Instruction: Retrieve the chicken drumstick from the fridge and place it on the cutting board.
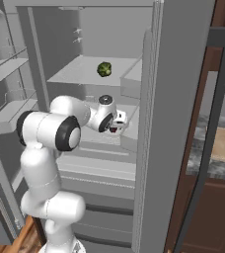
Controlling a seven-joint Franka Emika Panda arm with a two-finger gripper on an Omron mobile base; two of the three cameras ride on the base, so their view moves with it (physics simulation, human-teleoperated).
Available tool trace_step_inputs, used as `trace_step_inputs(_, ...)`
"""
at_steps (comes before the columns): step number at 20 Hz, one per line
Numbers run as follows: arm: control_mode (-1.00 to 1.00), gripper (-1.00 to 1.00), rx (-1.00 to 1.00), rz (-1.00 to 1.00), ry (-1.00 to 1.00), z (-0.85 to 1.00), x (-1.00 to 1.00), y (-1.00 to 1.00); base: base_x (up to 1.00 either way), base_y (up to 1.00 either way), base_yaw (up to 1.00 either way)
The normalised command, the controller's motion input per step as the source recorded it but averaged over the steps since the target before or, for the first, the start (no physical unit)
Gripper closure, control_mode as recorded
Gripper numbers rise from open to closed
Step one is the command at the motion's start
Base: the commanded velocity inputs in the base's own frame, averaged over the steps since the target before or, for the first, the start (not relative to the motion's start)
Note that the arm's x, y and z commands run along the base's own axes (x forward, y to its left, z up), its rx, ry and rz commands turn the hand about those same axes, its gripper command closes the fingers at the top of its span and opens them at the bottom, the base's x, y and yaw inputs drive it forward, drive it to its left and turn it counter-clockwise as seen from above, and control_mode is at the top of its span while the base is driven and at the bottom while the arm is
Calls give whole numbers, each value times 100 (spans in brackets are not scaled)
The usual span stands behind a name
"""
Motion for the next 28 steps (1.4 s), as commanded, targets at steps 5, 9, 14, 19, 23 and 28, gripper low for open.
trace_step_inputs(5,-100,-100,0,0,0,-19,35,0,0,0,0)
trace_step_inputs(9,-100,-100,2,0,1,-17,26,0,0,0,0)
trace_step_inputs(14,-100,100,4,0,2,-20,2,0,0,0,0)
trace_step_inputs(19,-100,100,4,0,1,-18,0,0,0,0,0)
trace_step_inputs(23,-100,100,0,0,-4,-2,0,0,0,0,0)
trace_step_inputs(28,-100,100,0,-5,-18,0,-22,-2,0,0,0)
